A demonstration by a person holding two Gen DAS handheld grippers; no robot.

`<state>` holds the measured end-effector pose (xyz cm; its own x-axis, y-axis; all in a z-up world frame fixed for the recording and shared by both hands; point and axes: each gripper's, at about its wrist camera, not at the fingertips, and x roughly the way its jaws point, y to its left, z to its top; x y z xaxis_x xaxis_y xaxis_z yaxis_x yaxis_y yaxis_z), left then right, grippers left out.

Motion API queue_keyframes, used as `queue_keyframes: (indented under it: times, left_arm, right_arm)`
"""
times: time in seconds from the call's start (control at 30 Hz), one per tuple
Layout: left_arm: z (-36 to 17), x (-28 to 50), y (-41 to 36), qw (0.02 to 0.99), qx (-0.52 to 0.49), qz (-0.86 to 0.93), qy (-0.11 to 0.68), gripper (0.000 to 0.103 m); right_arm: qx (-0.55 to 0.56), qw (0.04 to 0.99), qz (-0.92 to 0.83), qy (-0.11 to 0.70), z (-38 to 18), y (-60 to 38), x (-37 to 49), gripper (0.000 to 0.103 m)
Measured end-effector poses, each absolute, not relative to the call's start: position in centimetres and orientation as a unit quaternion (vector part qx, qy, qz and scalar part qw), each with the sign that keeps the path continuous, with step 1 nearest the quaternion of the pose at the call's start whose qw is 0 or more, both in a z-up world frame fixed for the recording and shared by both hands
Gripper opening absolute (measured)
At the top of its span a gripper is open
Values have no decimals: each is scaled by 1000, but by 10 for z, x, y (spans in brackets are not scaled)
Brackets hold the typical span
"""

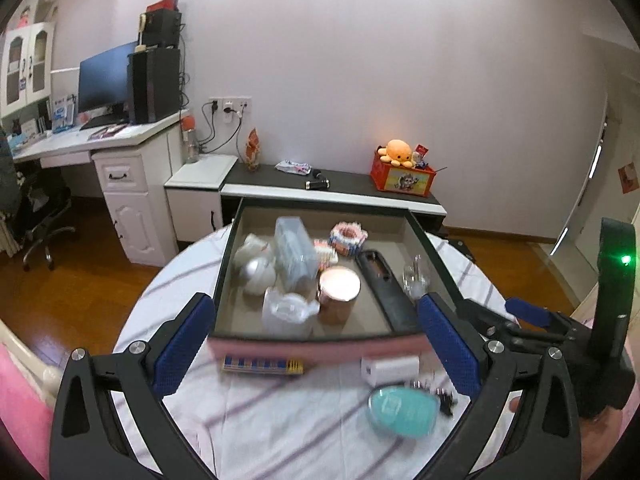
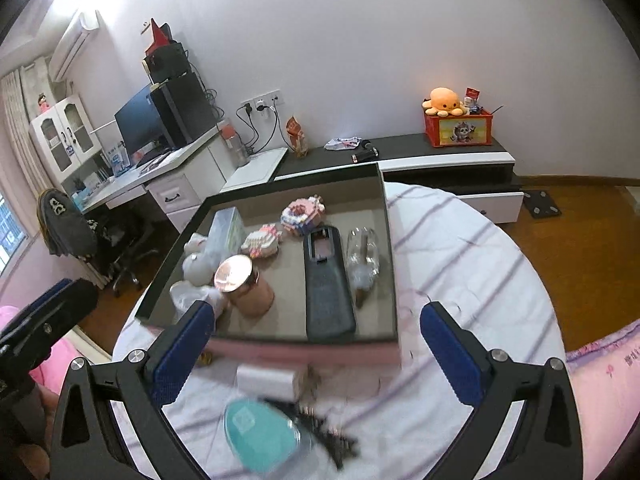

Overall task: Organize rigid objects
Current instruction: 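Withdraw both tools from the box back over the quilt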

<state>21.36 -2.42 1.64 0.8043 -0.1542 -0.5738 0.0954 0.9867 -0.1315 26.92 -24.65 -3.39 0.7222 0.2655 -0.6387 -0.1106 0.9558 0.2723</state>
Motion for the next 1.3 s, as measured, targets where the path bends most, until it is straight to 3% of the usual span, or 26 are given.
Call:
queue_keyframes:
  times: [0.73,1.3]
  left_arm:
    - [-25,99,2,941,-49,-44,332,103]
    - [-42,101,0,935,-46,-52,348,103]
  right_arm:
    - [117,925,81,351,-42,-256,137,103]
    - [84,914,100,385,-66,-236,142,103]
